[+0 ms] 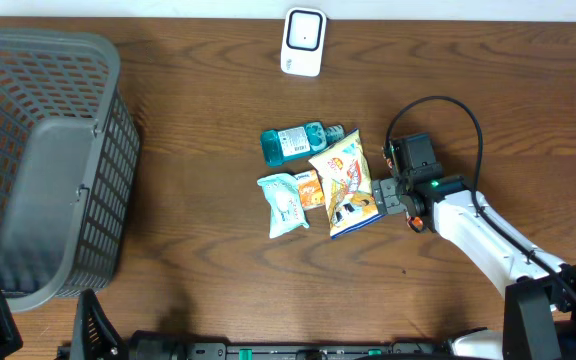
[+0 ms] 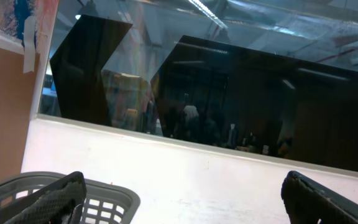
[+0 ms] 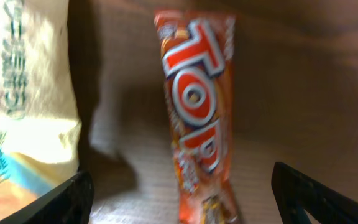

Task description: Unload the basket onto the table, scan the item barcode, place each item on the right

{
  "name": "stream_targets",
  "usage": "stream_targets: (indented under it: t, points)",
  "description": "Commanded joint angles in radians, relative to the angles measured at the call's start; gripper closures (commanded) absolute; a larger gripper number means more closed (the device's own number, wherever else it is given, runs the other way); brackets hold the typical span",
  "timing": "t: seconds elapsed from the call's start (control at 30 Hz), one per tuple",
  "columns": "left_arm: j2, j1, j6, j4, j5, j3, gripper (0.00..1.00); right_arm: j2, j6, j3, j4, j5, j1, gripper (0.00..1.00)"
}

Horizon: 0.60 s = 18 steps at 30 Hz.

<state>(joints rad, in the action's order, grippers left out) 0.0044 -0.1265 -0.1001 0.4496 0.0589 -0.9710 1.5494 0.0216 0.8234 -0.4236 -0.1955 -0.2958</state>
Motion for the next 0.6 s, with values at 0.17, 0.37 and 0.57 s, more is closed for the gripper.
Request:
stream_targets:
  t: [0.17, 0.37, 0.57]
  points:
    - [-0.002, -0.001, 0.013, -0.003, 0.005, 0.002, 0.02, 0.052, -0.100, 0.021, 0.041, -0.024, 0.023, 0.28]
    - [-0.002, -0.001, 0.013, -0.008, 0.005, 0.002, 0.02, 0.203, -0.105, 0.021, 0.039, -0.024, 0.035, 0.43]
    - [-0.002, -0.001, 0.013, -0.010, 0.005, 0.002, 0.02, 0.296, -0.038, 0.021, -0.026, -0.021, 0.056, 0.95]
